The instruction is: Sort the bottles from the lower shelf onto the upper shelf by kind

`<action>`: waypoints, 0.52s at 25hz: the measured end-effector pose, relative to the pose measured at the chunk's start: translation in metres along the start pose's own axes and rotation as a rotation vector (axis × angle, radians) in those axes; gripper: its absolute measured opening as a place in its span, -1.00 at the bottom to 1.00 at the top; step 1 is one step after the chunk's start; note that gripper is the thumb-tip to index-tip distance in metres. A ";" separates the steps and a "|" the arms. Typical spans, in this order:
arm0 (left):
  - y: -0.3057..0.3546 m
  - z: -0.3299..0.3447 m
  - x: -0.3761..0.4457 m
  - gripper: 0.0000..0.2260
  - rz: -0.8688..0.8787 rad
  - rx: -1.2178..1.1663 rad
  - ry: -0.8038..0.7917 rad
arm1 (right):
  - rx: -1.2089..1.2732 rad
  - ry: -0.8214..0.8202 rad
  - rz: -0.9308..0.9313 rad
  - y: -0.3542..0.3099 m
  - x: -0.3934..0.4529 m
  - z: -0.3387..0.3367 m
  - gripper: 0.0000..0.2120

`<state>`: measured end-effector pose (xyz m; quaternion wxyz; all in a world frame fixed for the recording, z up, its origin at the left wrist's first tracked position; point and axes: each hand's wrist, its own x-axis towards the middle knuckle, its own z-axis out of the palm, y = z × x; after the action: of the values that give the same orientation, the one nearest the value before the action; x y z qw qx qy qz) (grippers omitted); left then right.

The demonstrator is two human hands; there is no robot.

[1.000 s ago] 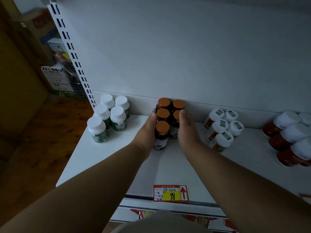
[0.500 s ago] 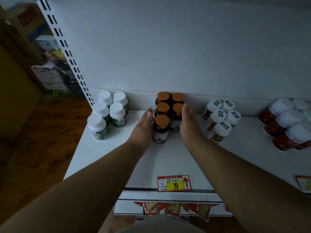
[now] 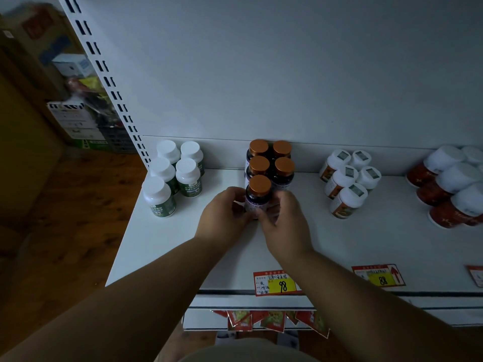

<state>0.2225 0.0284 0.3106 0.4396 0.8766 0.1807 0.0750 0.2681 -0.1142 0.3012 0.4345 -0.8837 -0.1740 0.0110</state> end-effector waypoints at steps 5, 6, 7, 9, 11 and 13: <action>-0.001 0.001 0.000 -0.66 -0.003 0.009 -0.004 | -0.007 -0.002 -0.011 -0.001 -0.001 0.000 -0.66; 0.000 0.001 0.001 -0.66 0.002 0.014 -0.006 | -0.003 -0.011 -0.012 -0.002 0.000 0.000 -0.66; 0.000 0.001 0.001 -0.64 0.005 0.020 -0.007 | 0.002 -0.021 -0.013 -0.003 0.000 -0.001 -0.66; 0.000 0.001 -0.003 -0.59 -0.006 0.014 0.011 | 0.022 -0.033 -0.003 -0.003 -0.002 -0.003 -0.62; 0.001 0.002 -0.016 -0.55 -0.058 -0.019 0.057 | 0.021 -0.031 -0.004 -0.004 -0.006 -0.011 -0.60; 0.004 0.002 -0.038 -0.58 -0.069 -0.018 0.097 | 0.005 -0.027 -0.016 -0.004 -0.012 -0.022 -0.63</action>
<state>0.1887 0.0097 0.3136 0.4405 0.8612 0.2311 0.1038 0.2594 -0.1328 0.3167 0.4344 -0.8809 -0.1870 0.0197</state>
